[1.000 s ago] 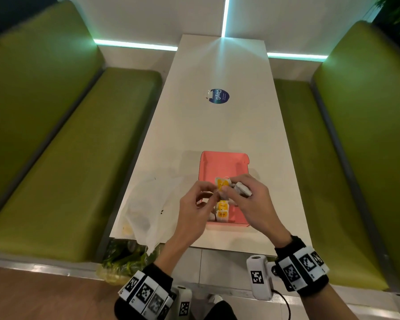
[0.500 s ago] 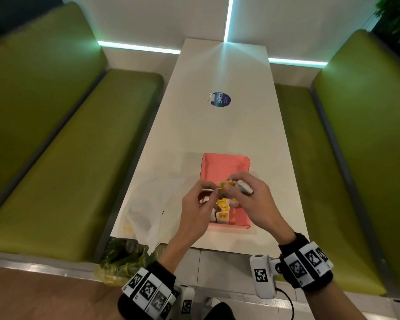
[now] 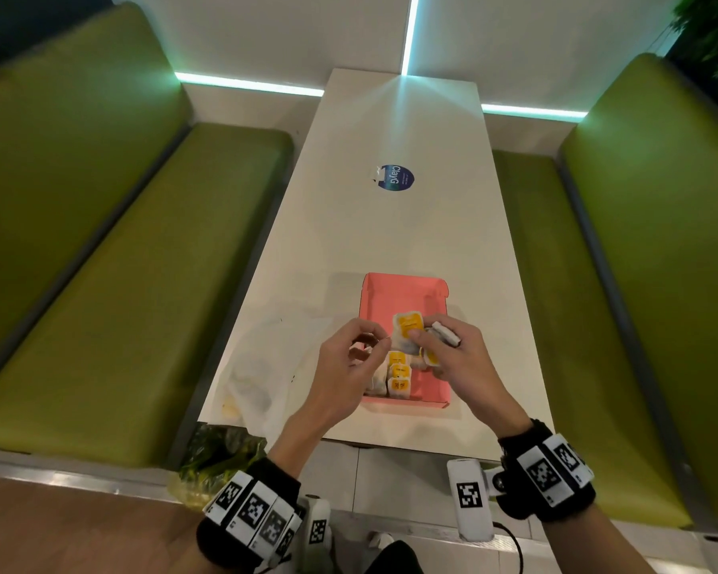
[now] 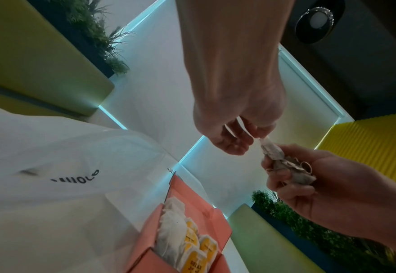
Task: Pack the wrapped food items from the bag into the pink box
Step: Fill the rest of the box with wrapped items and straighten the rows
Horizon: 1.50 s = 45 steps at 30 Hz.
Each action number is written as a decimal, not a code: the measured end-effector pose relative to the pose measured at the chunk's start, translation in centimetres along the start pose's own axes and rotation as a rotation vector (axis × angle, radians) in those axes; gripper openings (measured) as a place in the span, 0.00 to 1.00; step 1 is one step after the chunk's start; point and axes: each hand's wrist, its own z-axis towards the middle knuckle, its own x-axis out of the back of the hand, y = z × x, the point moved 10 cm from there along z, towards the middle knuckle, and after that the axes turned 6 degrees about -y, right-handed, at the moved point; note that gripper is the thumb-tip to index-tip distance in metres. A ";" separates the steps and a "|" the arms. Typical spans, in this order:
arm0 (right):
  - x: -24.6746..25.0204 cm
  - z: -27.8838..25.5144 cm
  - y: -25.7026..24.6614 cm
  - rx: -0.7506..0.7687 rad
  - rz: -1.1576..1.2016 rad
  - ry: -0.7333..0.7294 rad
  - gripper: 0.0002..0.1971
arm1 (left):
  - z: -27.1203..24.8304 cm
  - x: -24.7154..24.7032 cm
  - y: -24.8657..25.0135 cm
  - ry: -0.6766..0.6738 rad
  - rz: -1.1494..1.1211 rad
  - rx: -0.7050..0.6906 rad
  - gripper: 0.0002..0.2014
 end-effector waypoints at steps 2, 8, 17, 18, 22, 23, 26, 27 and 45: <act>0.0 -0.1 -0.1 -0.001 0.018 0.026 0.06 | -0.1 0.1 0.6 0.004 0.059 -0.049 0.05; -0.6 -0.4 0.4 -0.030 0.139 0.081 0.06 | -1.1 -1.2 2.0 -0.024 0.285 -0.255 0.02; -0.6 -0.7 -0.2 0.027 0.120 0.163 0.07 | -2.3 -2.3 2.3 0.044 0.262 -0.268 0.07; -0.5 -0.8 -0.4 0.043 0.106 0.175 0.07 | -2.5 -2.6 2.4 0.031 0.272 -0.278 0.07; -0.4 -1.0 -1.1 0.088 0.073 0.189 0.06 | -2.7 -1.8 1.9 0.037 0.188 -0.216 0.07; -0.3 -1.0 -1.3 0.104 0.055 0.186 0.06 | -2.7 -1.1 1.7 0.072 0.150 -0.180 0.07; -0.2 -1.0 -1.7 0.144 -0.036 0.144 0.04 | -2.1 0.9 1.7 0.157 0.043 -0.047 0.09; -0.3 -1.1 -1.9 0.155 -0.056 0.124 0.04 | -1.5 0.9 1.9 0.141 0.003 -0.011 0.10; -1.1 -2.1 -3.0 0.225 -0.341 -0.005 0.03 | 1.7 -1.0 3.5 -0.062 -0.148 -0.029 0.07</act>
